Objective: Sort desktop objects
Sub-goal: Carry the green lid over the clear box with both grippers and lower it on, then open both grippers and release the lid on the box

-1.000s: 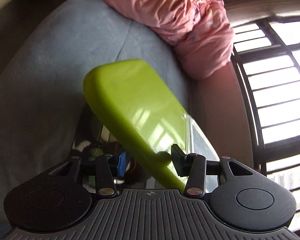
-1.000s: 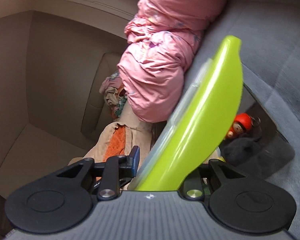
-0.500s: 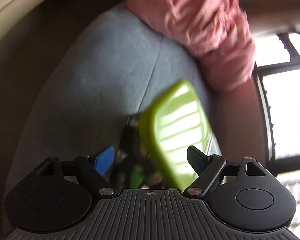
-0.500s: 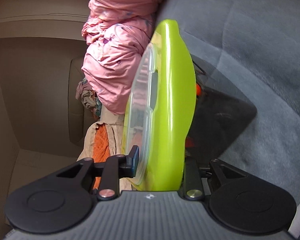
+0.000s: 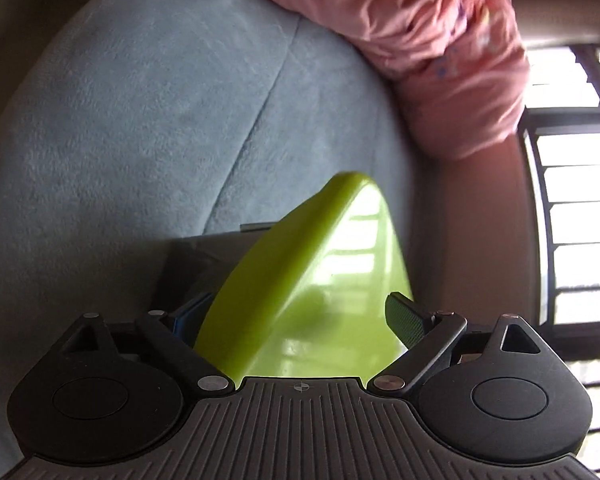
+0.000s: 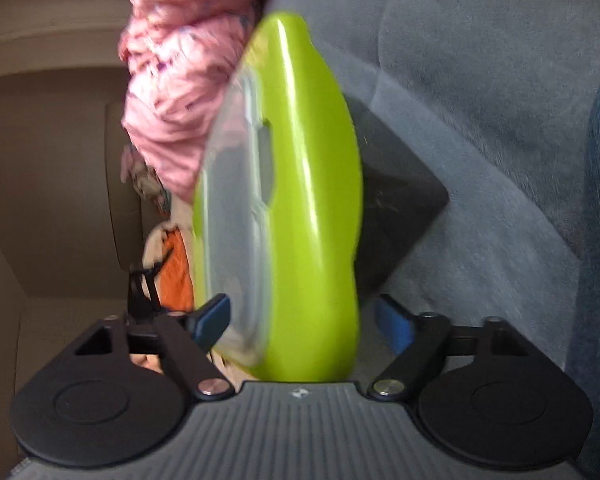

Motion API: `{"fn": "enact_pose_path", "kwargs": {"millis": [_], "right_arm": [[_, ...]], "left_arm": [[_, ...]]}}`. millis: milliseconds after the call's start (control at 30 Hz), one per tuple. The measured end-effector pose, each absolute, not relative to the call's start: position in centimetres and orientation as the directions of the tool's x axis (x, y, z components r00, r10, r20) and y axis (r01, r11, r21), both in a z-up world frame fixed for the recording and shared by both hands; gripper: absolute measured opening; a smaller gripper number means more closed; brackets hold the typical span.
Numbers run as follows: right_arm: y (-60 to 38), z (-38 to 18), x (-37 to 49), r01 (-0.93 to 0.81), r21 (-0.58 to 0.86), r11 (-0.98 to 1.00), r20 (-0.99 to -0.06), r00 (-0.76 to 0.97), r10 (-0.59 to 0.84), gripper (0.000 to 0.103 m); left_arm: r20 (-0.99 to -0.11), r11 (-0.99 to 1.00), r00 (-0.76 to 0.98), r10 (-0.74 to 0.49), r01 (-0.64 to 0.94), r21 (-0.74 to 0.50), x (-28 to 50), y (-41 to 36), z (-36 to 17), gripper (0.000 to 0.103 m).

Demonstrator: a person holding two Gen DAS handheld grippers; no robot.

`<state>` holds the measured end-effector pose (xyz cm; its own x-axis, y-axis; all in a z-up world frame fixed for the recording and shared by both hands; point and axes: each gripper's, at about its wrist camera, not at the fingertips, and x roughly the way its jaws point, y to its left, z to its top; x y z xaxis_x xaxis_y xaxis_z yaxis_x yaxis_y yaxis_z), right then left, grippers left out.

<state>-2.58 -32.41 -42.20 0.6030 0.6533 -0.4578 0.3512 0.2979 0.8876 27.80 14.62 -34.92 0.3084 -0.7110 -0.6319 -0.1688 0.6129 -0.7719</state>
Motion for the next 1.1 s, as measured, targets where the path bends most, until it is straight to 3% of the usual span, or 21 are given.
{"fn": "enact_pose_path", "kwargs": {"millis": [67,133,200,300,567,767,1100], "right_arm": [[-33.3,-41.8,-2.6,0.358,0.88,0.312,-0.471,0.581,0.663,0.081],[-34.9,-40.3,-3.4,0.339,0.875,0.346,-0.484,0.626,0.611,0.081],[-36.4,-38.5,-4.4,0.328,0.862,0.387,-0.499,0.684,0.533,0.082],[-37.5,-36.5,-4.4,0.312,0.815,0.488,-0.534,0.732,0.424,0.083],[-36.3,-38.0,1.0,0.314,0.738,0.598,-0.606,0.698,0.381,0.077],[-36.2,-37.7,2.9,0.293,0.742,0.604,-0.591,0.711,0.381,0.063],[-36.8,-34.2,9.3,0.191,0.654,0.732,-0.598,0.723,0.346,0.063]], "left_arm": [[-0.632,0.624,0.305,-0.713,-0.137,-0.77,27.4,14.2,-34.5,0.093],[-0.636,0.633,0.298,-0.712,-0.121,-0.765,27.2,14.1,-34.3,0.087],[-0.651,0.65,0.288,-0.703,-0.113,-0.752,27.1,14.1,-34.1,0.07],[-0.637,0.645,0.287,-0.715,-0.081,-0.76,26.8,14.2,-33.7,0.066],[-0.631,0.644,0.3,-0.715,-0.067,-0.762,25.1,14.2,-33.1,0.065],[-0.631,0.618,0.315,-0.709,-0.151,-0.771,23.6,16.0,-34.7,0.065],[-0.602,0.579,0.351,-0.717,-0.182,-0.795,20.0,16.5,-36.2,0.065]]}}
